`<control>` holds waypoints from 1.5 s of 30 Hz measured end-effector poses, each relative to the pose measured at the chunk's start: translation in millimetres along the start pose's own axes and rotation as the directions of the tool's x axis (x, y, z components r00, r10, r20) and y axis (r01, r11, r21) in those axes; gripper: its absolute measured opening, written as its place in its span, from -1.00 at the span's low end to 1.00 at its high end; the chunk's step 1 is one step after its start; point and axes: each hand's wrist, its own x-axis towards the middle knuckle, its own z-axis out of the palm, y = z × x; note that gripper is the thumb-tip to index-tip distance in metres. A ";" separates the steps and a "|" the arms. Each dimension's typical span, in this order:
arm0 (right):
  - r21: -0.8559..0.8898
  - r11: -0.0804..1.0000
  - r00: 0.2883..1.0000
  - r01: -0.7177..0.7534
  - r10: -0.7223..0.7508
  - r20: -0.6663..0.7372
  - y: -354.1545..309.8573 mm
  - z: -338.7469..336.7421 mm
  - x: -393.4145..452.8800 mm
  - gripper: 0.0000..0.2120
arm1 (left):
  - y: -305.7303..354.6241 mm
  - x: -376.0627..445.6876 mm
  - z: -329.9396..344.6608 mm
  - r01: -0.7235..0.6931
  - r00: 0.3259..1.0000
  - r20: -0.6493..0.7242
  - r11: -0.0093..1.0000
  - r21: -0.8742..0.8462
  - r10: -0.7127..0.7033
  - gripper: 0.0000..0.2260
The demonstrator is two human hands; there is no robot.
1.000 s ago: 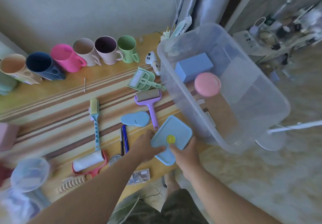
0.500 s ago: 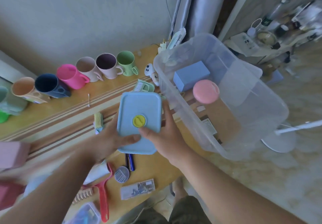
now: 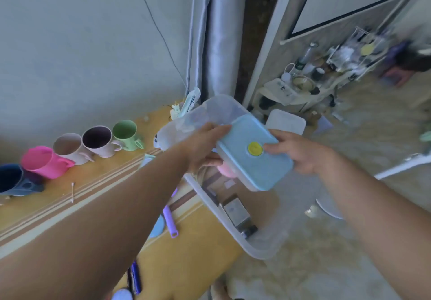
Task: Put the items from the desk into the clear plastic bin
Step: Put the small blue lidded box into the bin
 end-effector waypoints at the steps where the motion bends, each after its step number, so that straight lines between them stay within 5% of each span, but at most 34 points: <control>1: -0.036 0.998 0.999 -0.045 0.045 -0.024 7.5 -13.8 5.2 -0.49 | -4.6 18.1 8.7 0.076 0.996 0.035 0.997 0.008 -0.076 -0.59; 8: -0.477 0.831 0.958 -0.285 0.234 -0.166 53.5 -41.7 36.4 -0.81 | -59.1 77.9 47.5 0.301 0.927 0.162 0.928 0.219 -0.339 -0.64; 12: -0.809 0.561 0.984 -0.175 0.118 -0.131 77.1 -40.7 42.0 -0.34 | -88.0 97.2 60.9 0.328 0.925 0.106 0.906 0.268 -0.366 -0.59; 15: -0.918 0.347 0.974 -0.191 0.181 -0.134 101.1 -25.6 40.9 0.23 | -105.9 110.1 79.6 0.322 0.940 0.013 0.900 0.294 -0.340 -0.53; 18: -0.946 0.213 0.968 -0.244 0.110 -0.225 123.9 -6.5 37.8 0.32 | -114.4 116.3 93.8 0.299 0.953 -0.045 0.902 0.312 -0.301 -0.54; 24: -0.909 0.185 0.924 -0.373 0.160 -0.346 133.0 10.5 55.5 0.27 | -120.7 130.1 96.5 0.319 0.948 -0.034 0.930 0.182 -0.318 -0.61; 29: -0.882 0.164 0.891 -0.442 0.194 -0.411 139.6 18.1 66.5 0.29 | -131.5 136.1 93.2 0.199 0.979 -0.051 0.869 0.453 -0.198 -0.65; 34: -0.889 0.175 0.899 -0.424 0.204 -0.388 157.1 23.1 81.1 0.37 | -144.5 134.5 86.9 0.066 0.997 -0.079 0.545 0.836 0.002 -0.63; 39: -0.925 0.192 0.927 -0.327 0.255 -0.275 148.1 7.1 82.4 0.44 | -143.7 143.5 84.5 0.038 0.999 -0.046 0.433 0.901 0.009 -0.68; 43: -0.990 -0.006 0.985 -0.138 0.103 -0.138 137.3 4.8 77.1 0.25 | -133.0 141.3 90.4 -0.023 0.999 0.026 0.139 0.990 -0.022 -0.77; 45: -0.990 -0.081 0.988 -0.116 0.090 -0.123 135.2 15.0 79.1 0.21 | -128.9 136.8 89.1 0.004 0.998 0.001 0.067 0.998 -0.068 -0.82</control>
